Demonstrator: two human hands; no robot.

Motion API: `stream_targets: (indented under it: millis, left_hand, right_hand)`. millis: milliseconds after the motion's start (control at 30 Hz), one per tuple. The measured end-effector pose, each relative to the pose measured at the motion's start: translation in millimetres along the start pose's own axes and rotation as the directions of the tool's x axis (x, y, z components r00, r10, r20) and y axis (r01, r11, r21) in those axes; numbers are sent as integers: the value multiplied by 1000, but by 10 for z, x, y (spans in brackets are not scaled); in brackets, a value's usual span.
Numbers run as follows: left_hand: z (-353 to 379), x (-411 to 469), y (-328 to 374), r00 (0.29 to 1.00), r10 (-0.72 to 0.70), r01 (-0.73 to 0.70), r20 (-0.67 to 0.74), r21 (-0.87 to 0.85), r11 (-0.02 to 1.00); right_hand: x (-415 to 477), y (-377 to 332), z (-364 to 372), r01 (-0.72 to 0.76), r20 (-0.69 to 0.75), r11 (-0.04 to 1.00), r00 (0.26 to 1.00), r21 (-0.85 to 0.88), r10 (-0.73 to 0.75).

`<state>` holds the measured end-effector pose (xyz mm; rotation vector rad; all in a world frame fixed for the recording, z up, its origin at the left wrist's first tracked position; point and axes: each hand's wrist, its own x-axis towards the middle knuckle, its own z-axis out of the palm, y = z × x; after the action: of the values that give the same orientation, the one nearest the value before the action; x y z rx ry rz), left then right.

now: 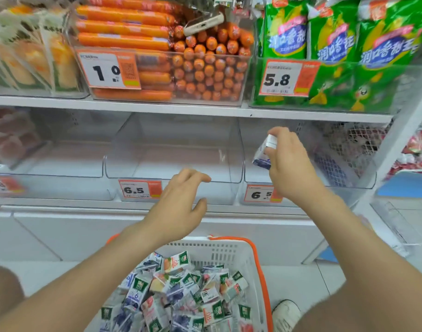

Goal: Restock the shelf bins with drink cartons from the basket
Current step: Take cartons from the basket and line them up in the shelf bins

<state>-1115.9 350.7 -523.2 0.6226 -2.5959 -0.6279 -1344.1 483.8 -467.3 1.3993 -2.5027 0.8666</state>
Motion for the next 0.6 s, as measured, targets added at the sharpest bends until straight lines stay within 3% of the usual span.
stream_targets:
  millis: [200,300,400,500,600]
  left_hand:
    - [124,-3,-159,998,47,-53,32,210,976]
    - [147,31,-265,997,62,-69,35,256,964]
    - [198,111,-333,997,74,-75,14,285,955]
    - [234,223,-381,997,66,-45,-47,353,935]
    - [230,297,-421,992,-6,53,-124,384,922]
  right_hand:
    - [219,264,220,28,376,992,927,-125,21]
    - [331,241,257,21,526,995,850,-100,35]
    - [396,235,238,-78,658,992,743,-94,121]
    - [372,260,174,-122,689,986,706,-112,165]
    - [288,392,134,-44,629,961,748,-271,212]
